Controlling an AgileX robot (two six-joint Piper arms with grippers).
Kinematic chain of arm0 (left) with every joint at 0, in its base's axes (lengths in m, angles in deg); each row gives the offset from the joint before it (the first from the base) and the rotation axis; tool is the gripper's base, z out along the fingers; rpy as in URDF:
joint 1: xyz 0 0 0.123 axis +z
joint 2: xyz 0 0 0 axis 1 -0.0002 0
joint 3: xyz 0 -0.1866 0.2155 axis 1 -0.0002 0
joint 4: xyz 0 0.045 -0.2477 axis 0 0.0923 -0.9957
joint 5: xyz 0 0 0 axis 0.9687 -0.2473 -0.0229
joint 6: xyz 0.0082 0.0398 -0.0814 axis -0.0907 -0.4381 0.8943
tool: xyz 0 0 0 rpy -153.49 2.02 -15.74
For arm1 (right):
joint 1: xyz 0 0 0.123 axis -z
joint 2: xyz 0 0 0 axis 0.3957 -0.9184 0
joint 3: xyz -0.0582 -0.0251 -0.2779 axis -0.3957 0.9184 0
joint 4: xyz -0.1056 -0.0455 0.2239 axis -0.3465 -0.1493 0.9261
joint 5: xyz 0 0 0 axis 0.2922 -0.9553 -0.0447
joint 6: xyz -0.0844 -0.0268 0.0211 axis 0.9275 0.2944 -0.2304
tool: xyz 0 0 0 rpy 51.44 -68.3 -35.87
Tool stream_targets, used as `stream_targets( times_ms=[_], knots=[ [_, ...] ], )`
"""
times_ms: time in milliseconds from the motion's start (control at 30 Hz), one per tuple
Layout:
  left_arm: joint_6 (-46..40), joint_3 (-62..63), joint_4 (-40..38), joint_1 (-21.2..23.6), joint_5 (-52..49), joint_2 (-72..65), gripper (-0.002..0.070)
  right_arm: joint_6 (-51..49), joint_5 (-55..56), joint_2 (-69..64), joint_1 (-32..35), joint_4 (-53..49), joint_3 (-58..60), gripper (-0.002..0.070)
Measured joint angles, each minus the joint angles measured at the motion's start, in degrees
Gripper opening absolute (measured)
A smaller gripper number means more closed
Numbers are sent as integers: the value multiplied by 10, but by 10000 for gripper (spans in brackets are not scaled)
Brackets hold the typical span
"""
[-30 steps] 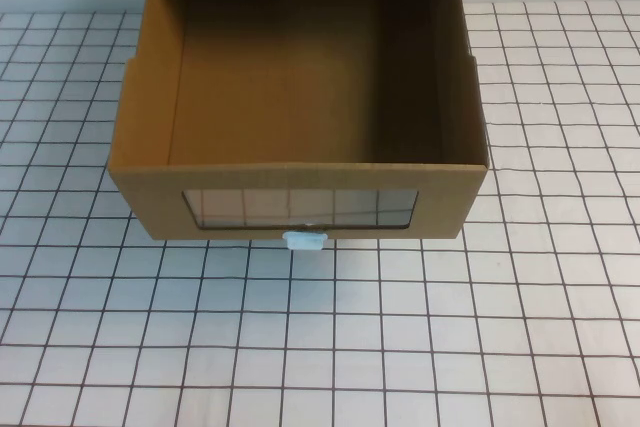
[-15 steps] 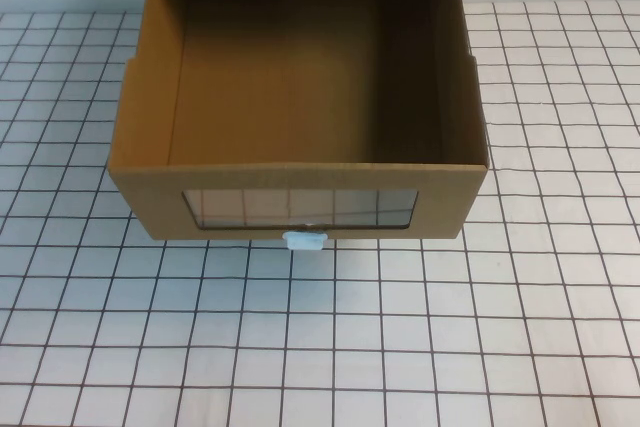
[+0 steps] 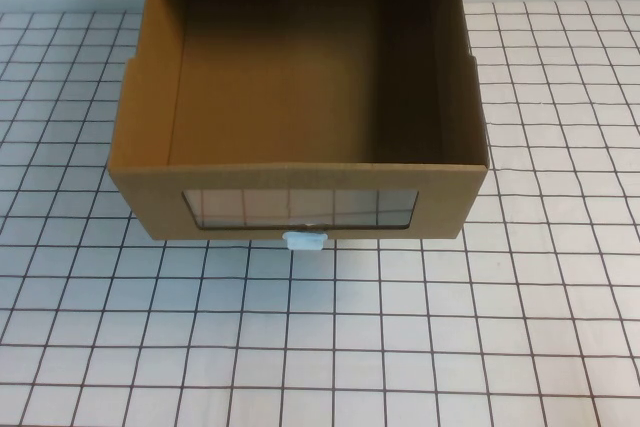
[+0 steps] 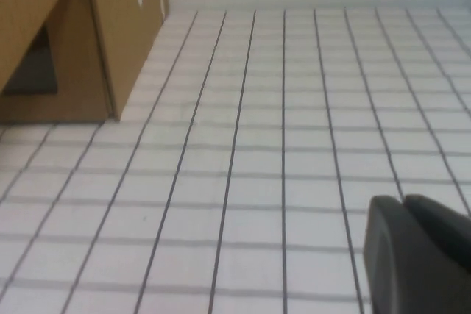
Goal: Close the shoe box
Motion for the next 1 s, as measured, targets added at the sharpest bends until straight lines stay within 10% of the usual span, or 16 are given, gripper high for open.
stream_targets(
  times_ms=[400,767,1000],
  knots=[
    [0,0,0,0,252,0,-5,0,352,0,0,170,0,-13],
    [0,0,0,0,312,0,-5,0,381,0,0,179,0,-14],
    [7,0,-1,0,528,0,-5,-1,503,0,0,178,-3,-14]
  ],
)
